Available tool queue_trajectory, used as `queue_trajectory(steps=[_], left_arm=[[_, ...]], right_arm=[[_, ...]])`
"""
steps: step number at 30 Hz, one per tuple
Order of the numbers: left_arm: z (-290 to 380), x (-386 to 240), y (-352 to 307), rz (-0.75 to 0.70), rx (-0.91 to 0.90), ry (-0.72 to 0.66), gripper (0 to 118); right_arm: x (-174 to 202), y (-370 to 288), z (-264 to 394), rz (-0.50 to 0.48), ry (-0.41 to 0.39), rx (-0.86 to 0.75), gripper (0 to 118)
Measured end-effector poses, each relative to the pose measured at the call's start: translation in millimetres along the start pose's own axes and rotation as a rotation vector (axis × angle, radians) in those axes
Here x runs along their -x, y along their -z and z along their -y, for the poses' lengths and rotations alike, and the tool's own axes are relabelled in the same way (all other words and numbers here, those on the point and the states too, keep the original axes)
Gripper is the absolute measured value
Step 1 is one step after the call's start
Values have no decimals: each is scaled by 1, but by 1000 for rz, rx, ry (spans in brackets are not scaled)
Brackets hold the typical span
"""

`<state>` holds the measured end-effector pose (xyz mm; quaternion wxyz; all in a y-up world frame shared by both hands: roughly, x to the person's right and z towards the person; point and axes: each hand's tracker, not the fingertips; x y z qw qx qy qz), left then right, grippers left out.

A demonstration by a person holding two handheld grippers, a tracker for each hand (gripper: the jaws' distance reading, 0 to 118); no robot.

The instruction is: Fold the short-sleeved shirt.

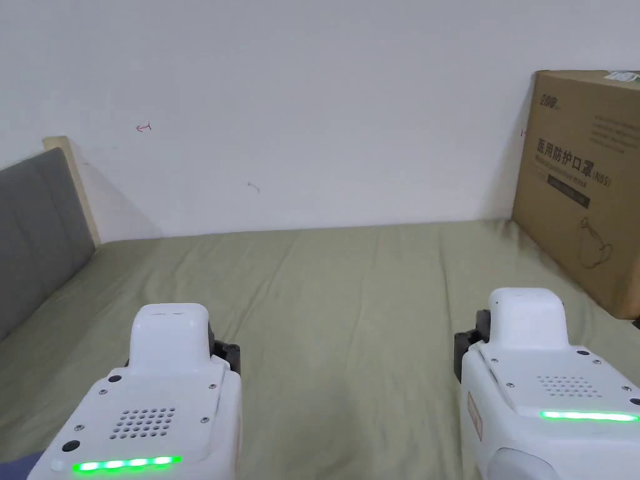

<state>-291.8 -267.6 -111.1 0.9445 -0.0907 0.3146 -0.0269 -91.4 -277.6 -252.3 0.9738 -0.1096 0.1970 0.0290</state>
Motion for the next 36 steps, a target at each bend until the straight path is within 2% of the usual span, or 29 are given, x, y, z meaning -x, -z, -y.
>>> queue_trajectory(steps=[4,11,12,13,14,15,16,17,18,19,20,25,30,36], left_arm=[[-5,-1,1,17,-2,-3,0],[-8,1,2,17,-22,8,0],[-8,1,2,20,-27,15,5],[-7,2,1,24,-35,15,22],[-7,2,0,25,-38,16,44],[-6,2,0,32,-41,19,70],[-6,3,1,37,-41,18,98],[-5,2,1,39,-38,18,110],[-3,2,1,39,-42,16,115],[-2,1,0,33,-49,12,115],[-2,0,0,30,-52,9,115],[0,-1,3,32,-50,3,115],[2,2,10,132,-3,-29,115],[5,3,11,73,-6,-83,115]], right_arm=[[1,-3,-7,-6,21,-12,0],[0,-3,-10,-1,0,-22,0],[1,-3,-10,0,-2,-23,1],[1,-3,-10,5,-8,-19,7],[1,-3,-10,6,-11,-21,18],[1,-4,-9,3,-13,-26,35],[0,-4,-8,-1,-11,-32,64],[-1,-5,-8,-6,-9,-36,86],[-1,-5,-8,-7,-5,-38,101],[-2,-6,-7,-5,2,-43,112],[-2,-8,-7,0,7,-54,115],[-8,-13,-10,7,21,-108,116],[-9,-17,-9,-1,23,-125,116],[-8,-19,-7,-10,14,-106,116]])
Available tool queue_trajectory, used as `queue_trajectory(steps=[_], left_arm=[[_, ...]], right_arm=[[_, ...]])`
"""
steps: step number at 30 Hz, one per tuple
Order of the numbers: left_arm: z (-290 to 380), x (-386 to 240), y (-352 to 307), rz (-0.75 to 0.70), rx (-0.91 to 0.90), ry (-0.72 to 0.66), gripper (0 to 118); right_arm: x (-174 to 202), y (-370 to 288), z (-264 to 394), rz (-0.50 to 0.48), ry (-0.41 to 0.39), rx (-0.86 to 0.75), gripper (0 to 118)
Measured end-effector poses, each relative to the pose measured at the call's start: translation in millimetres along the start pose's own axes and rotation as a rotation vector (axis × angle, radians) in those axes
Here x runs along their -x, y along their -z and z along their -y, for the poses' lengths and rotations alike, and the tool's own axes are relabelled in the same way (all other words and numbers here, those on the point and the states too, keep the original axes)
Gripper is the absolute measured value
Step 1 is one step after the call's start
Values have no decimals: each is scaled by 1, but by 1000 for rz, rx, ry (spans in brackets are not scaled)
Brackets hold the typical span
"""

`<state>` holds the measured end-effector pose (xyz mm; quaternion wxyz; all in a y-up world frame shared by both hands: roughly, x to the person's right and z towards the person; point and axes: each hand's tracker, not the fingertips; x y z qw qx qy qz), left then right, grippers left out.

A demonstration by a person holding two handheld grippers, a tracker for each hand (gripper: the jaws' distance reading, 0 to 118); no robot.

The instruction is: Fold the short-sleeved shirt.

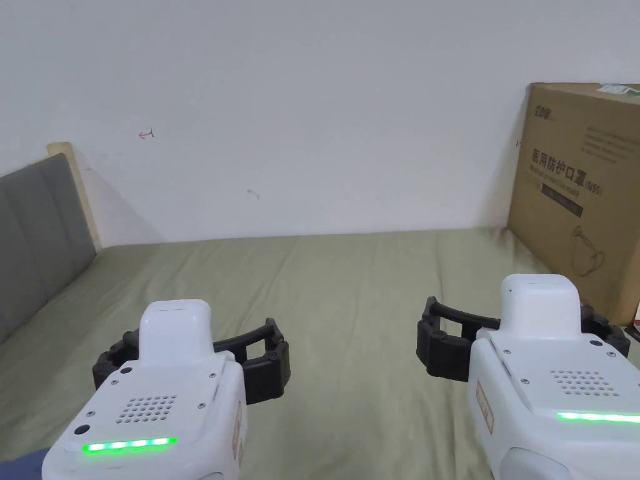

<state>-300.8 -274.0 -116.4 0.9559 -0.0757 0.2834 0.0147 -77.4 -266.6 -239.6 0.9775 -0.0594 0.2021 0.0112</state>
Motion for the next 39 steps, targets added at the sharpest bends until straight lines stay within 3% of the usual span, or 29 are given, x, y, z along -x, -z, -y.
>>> queue_trajectory(steps=[5,7,12,16,39], left_arm=[[-1,-8,1,-85,8,110,115],[0,-9,1,-56,2,124,115],[-3,-8,-1,62,9,30,115],[-9,-13,4,-8,68,54,115],[-2,-9,10,42,64,8,115]], right_arm=[[1,1,2,3,5,9,116],[2,1,3,1,5,10,116],[5,3,4,-13,-10,21,116],[5,3,5,-17,-19,29,116],[9,14,17,-31,-54,66,116]])
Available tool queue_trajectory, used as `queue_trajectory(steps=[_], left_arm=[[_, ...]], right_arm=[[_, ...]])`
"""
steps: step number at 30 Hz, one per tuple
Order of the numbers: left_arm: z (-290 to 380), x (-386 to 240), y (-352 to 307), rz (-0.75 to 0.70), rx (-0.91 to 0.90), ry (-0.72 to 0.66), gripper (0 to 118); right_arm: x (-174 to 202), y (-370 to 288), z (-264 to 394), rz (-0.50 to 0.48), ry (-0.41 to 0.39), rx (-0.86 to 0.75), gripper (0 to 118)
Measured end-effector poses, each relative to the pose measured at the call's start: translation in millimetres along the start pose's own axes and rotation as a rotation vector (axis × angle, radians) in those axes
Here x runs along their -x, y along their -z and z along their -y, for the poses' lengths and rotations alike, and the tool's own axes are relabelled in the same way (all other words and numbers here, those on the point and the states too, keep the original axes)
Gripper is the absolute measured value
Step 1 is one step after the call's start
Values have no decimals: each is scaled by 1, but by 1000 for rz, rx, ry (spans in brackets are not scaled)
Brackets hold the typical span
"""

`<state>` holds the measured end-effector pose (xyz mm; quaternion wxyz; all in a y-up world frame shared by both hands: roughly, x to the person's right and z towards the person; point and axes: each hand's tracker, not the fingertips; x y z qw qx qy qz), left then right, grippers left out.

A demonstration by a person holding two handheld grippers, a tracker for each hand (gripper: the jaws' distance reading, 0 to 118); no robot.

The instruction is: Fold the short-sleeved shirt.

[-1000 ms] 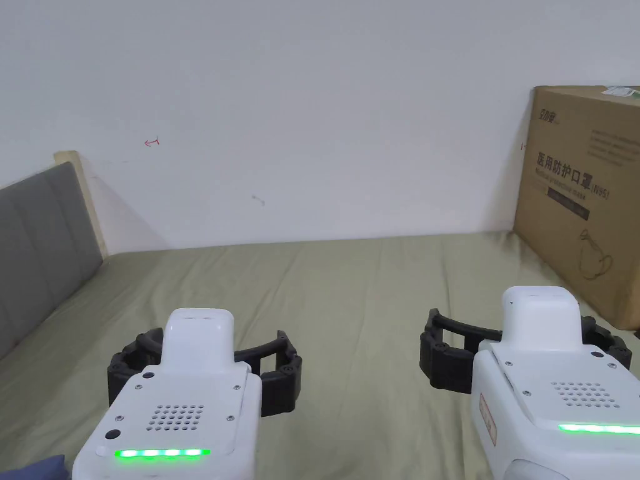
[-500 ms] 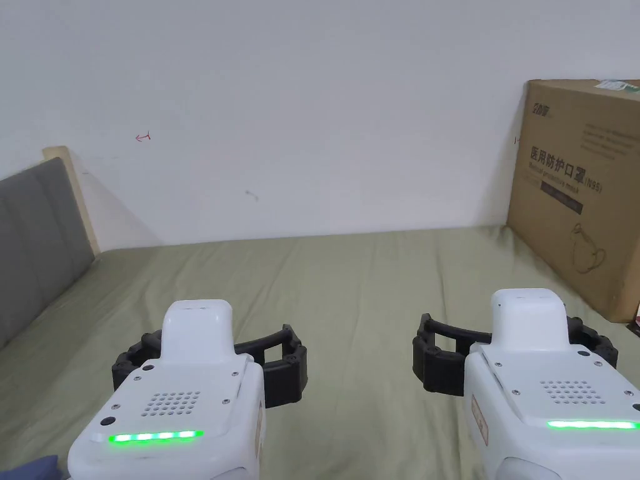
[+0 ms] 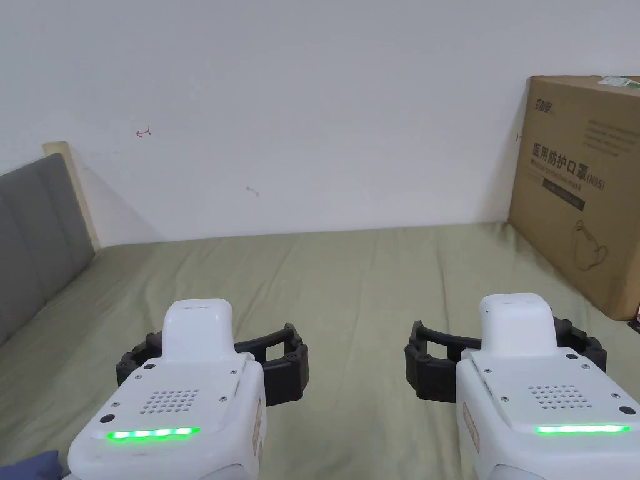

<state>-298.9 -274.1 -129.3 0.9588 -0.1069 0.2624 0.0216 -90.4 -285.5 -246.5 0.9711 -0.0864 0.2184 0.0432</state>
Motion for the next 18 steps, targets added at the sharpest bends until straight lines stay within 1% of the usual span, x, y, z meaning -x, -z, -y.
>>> queue_trajectory(steps=[4,8,13,18], left_arm=[[0,-2,-2,0,-29,34,115],[3,-7,-4,-51,-77,61,115],[1,-2,-3,23,-35,36,115],[4,-5,-3,-6,-54,60,115]], right_arm=[[-1,3,1,-5,0,-4,116],[0,0,-1,-2,-4,-6,116],[1,-1,-1,-1,-9,0,116],[0,2,1,0,-8,4,116]])
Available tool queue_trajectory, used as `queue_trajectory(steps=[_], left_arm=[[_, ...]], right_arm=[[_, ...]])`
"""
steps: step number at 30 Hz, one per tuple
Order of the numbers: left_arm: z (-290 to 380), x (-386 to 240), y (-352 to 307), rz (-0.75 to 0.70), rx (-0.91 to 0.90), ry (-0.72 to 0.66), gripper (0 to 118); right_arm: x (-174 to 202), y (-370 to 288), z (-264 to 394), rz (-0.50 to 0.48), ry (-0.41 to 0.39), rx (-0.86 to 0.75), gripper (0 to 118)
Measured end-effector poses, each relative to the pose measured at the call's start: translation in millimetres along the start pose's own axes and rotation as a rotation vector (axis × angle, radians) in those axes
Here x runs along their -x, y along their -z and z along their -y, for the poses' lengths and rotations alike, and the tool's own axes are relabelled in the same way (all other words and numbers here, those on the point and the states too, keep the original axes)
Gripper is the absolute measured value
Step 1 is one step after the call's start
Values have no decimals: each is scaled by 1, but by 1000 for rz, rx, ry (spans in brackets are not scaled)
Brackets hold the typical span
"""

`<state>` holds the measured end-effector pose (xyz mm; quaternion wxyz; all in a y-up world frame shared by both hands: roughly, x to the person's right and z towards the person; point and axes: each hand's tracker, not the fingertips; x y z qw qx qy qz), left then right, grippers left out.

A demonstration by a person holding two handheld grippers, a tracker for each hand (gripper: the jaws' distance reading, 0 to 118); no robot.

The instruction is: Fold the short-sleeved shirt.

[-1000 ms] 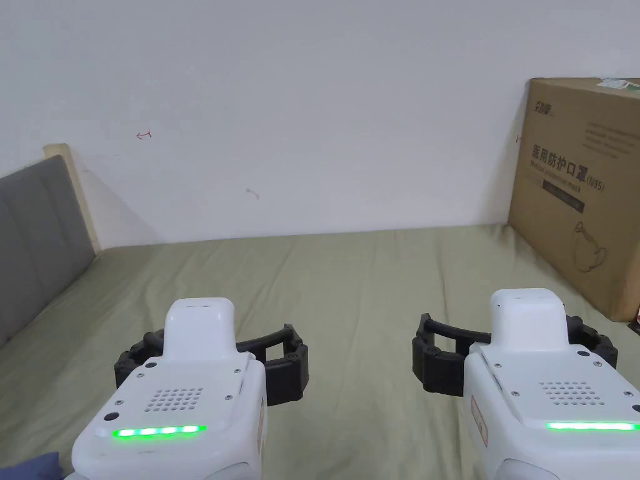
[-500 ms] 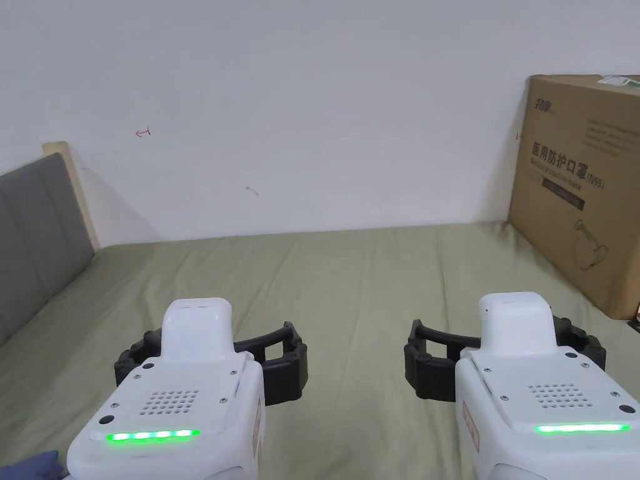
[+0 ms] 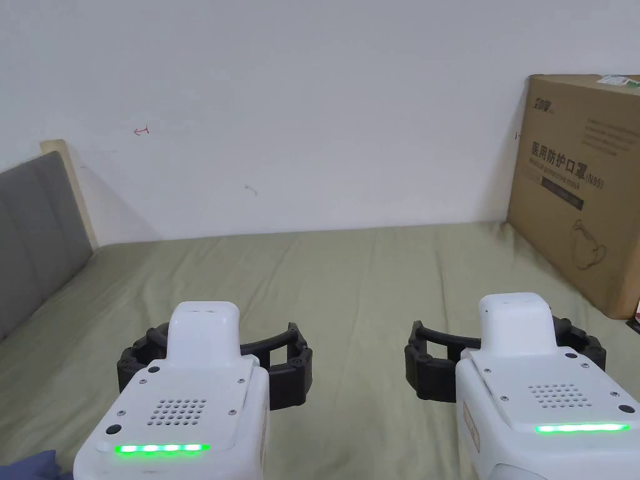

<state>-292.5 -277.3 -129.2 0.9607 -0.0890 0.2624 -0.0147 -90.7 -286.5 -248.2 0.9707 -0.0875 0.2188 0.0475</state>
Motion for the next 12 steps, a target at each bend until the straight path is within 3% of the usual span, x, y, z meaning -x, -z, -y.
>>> queue_trajectory(steps=[12], left_arm=[[-1,3,0,-25,-5,-17,115]], right_arm=[[-1,5,4,-1,3,5,116]])
